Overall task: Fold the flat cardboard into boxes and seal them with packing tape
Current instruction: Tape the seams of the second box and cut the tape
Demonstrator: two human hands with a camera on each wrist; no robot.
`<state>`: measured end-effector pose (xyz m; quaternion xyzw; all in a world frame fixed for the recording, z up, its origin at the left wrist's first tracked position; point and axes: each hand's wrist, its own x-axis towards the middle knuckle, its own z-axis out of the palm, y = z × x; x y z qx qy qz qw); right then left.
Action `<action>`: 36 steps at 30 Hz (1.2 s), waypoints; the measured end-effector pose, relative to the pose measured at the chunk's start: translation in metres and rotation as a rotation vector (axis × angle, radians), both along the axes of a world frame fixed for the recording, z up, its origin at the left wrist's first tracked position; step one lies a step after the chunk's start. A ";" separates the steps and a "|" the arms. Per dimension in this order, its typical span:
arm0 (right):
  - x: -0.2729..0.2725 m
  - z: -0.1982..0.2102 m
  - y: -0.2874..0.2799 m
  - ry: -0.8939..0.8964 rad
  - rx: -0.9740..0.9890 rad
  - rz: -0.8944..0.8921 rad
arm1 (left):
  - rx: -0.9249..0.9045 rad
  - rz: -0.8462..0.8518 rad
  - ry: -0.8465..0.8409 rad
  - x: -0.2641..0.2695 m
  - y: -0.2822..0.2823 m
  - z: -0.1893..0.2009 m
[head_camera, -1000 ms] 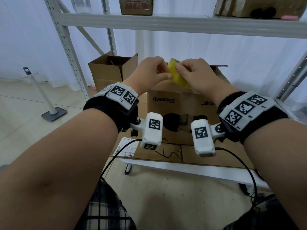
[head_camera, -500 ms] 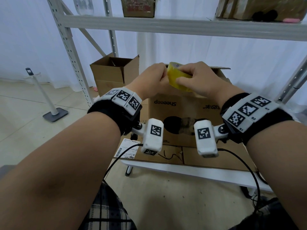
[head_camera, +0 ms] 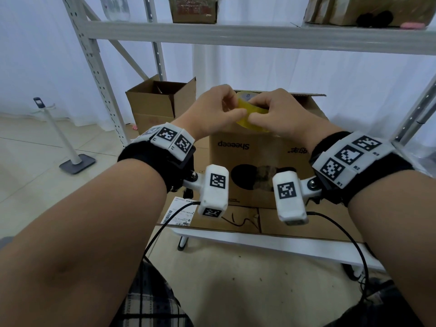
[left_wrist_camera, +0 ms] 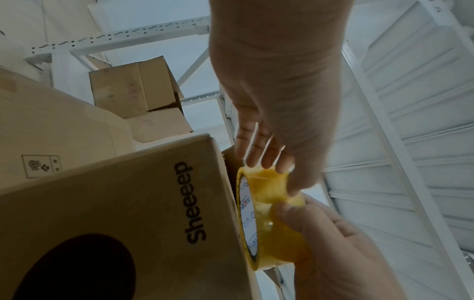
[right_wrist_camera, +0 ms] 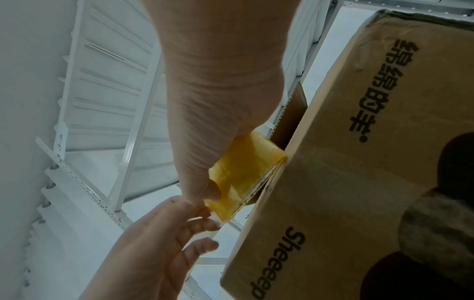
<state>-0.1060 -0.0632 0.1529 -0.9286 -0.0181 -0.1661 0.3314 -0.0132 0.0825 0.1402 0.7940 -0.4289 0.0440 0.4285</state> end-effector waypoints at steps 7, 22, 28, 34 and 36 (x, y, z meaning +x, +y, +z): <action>-0.002 0.001 0.000 0.024 -0.011 0.009 | 0.064 0.022 -0.152 0.012 0.004 -0.001; 0.004 0.002 -0.009 -0.084 -0.034 -0.047 | 0.020 0.078 -0.112 0.008 0.001 0.002; 0.001 0.004 -0.012 -0.042 -0.036 -0.018 | -0.046 0.123 -0.021 0.011 -0.001 -0.001; 0.000 0.004 -0.012 -0.077 0.031 -0.066 | -0.167 0.082 0.023 0.008 -0.004 0.003; 0.002 0.006 -0.014 -0.140 0.236 -0.122 | -0.203 0.040 0.036 0.005 -0.005 0.007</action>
